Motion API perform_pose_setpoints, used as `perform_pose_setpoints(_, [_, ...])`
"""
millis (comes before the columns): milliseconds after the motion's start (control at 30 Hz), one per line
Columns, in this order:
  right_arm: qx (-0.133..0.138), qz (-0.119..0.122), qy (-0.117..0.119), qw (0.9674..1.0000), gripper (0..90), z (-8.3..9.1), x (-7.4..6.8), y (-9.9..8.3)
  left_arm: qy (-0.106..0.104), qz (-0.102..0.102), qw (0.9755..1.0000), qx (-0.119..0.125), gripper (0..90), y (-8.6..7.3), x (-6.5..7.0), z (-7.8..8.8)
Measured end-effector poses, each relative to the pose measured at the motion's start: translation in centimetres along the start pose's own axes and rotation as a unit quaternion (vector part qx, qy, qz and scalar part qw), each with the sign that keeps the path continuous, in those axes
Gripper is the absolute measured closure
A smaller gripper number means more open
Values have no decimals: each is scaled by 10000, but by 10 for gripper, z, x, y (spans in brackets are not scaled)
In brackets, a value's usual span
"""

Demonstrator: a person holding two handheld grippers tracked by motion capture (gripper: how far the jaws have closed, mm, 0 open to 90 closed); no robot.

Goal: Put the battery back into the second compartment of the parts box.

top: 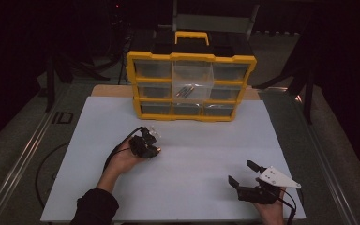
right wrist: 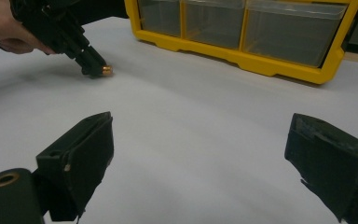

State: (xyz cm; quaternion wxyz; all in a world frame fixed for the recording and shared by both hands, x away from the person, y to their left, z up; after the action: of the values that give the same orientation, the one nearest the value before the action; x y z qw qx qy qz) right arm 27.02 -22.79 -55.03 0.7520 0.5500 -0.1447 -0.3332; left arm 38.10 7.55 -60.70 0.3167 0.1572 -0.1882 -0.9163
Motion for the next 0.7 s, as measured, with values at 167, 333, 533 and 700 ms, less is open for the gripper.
perform_pose_setpoints(167, [9, 3, 4, 10000, 76, 0, 0, 0, 33, 66, 9999, 131, 779, 8, -5, 10])
perform_pose_setpoints(333, [10, 4, 3, 10000, 76, 0, 0, 0, 29, 147, 9993, 341, 779, 18, -10, 24])
perform_pose_setpoints(533, [20, 9, 2, 10000, 76, 0, 0, 0, 38, 242, 9979, 606, 779, 33, -20, 47])
perform_pose_setpoints(700, [12, 2, 11, 10000, 76, -1, -1, 0, -21, 318, 9964, 791, 779, 43, -28, 66])
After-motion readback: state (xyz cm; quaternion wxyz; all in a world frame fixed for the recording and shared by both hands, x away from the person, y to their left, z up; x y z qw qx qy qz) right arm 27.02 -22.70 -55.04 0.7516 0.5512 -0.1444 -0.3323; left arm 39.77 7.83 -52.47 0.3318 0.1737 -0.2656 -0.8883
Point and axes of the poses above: each handheld gripper's, and its own axes: z roughly backward along the jaws, y roughly out of its top, x roughly to its right, the point moved 9 cm from there along -z, roughly forward along the jaws, and after that the axes turned 12 degrees about y, right-handed, at the moved point
